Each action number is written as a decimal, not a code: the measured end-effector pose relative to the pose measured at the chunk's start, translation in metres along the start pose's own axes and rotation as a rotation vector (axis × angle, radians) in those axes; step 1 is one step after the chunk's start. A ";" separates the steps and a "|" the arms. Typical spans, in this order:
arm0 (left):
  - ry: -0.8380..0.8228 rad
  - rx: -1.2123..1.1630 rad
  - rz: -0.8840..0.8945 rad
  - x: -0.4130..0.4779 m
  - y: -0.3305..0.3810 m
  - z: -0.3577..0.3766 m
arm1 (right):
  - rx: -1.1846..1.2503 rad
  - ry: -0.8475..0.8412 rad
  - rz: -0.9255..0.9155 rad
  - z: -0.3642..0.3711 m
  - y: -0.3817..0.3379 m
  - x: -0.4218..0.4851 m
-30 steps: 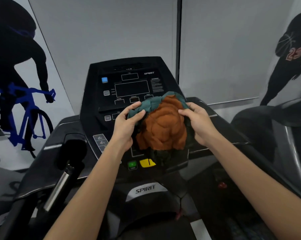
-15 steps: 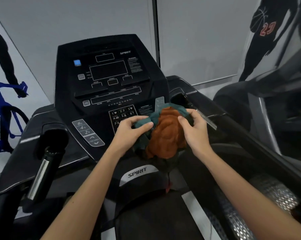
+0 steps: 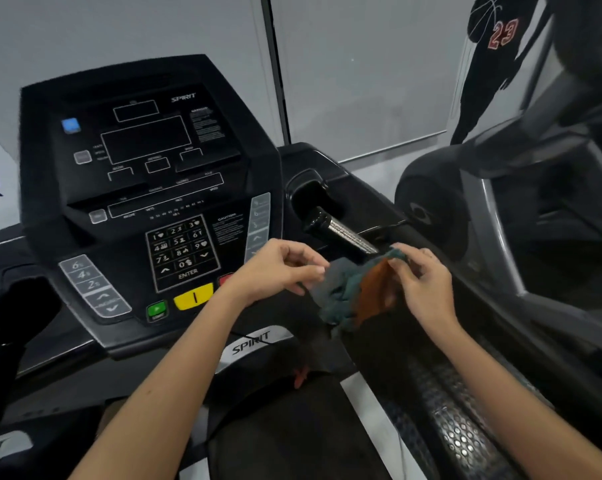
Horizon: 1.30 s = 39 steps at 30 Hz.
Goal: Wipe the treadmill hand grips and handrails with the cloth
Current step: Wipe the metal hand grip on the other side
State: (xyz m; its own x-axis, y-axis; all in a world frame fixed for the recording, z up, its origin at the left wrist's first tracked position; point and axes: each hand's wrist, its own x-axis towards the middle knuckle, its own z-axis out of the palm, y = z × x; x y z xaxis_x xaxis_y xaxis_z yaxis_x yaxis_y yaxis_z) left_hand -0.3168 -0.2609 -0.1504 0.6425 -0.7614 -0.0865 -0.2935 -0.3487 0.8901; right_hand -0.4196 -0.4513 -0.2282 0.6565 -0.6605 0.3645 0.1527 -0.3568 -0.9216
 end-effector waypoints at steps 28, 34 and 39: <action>0.689 0.188 0.229 0.066 -0.011 0.023 | 0.095 -0.622 0.132 -0.005 0.050 0.068; 0.750 0.182 0.282 0.069 -0.015 0.029 | 0.062 -0.449 0.126 -0.009 0.062 0.067; 0.770 0.122 0.259 0.070 -0.016 0.032 | -0.019 -0.421 0.129 0.000 0.059 0.075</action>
State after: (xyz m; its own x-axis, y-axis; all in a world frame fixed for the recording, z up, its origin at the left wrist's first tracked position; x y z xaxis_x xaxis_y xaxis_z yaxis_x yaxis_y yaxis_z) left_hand -0.2895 -0.3260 -0.1851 0.8365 -0.2532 0.4859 -0.5457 -0.3043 0.7808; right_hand -0.3616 -0.5222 -0.2556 0.9137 -0.3750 0.1567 0.0384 -0.3041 -0.9519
